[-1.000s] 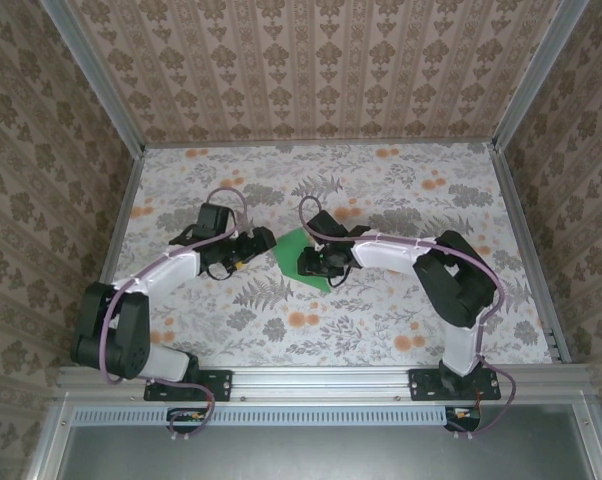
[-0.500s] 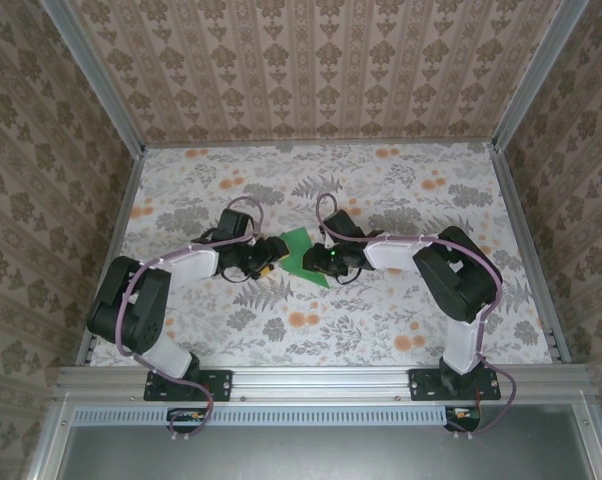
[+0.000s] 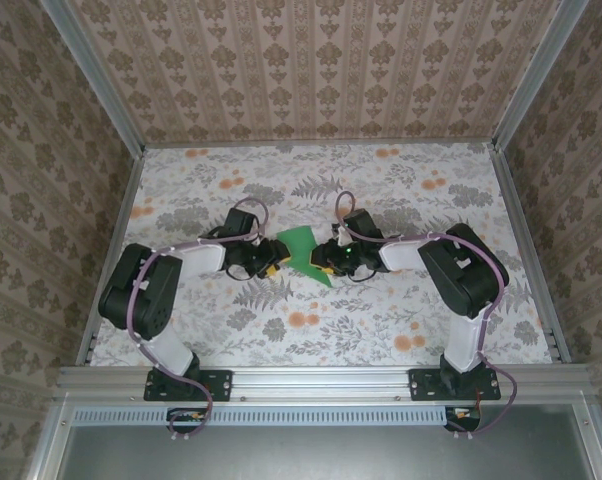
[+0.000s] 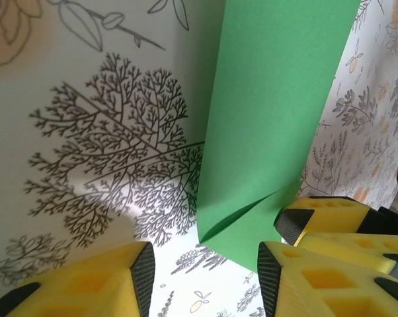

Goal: Fold a paper plane with a square sheet of paper (pick it up from the middle)
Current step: Fold the wing for the fifth time at the center of the table.

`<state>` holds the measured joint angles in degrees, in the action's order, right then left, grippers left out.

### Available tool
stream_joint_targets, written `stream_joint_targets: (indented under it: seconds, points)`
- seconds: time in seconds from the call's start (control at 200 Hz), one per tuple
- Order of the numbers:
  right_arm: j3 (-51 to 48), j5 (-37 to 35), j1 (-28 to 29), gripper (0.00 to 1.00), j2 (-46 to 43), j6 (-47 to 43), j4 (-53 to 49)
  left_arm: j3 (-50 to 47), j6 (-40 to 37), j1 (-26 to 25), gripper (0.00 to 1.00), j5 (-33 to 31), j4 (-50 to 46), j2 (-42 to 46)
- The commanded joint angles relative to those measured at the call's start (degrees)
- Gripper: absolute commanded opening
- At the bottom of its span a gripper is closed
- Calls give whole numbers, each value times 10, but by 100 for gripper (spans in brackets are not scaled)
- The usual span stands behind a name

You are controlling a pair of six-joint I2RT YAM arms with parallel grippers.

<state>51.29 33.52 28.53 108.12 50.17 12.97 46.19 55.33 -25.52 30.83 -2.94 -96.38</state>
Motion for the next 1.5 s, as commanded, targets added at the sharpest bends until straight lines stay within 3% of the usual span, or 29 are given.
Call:
stream_joint_targets:
  seconds: [0.0, 0.575, 1.03, 1.19, 1.345, 1.495]
  points:
    - [-17, -7, -13, 38, 20, 7, -15, 23, -5, -3, 45, 20, 6, -17]
    - [-24, 24, -32, 38, 26, 20, 19, 36, -7, -3, 37, 118, 92, -62]
    - [-15, 44, -43, 39, 26, -3, 16, 20, 16, -2, 30, 139, 143, -82]
    - [-5, 54, -43, 41, 24, -19, 18, 23, 20, -20, 23, 141, 146, -94]
    - [11, 56, -44, 40, -2, -61, -18, 23, 29, -21, 10, 139, 148, -91]
    - [21, -3, -44, 51, -67, -144, -95, 26, 29, -22, 3, 133, 132, -75]
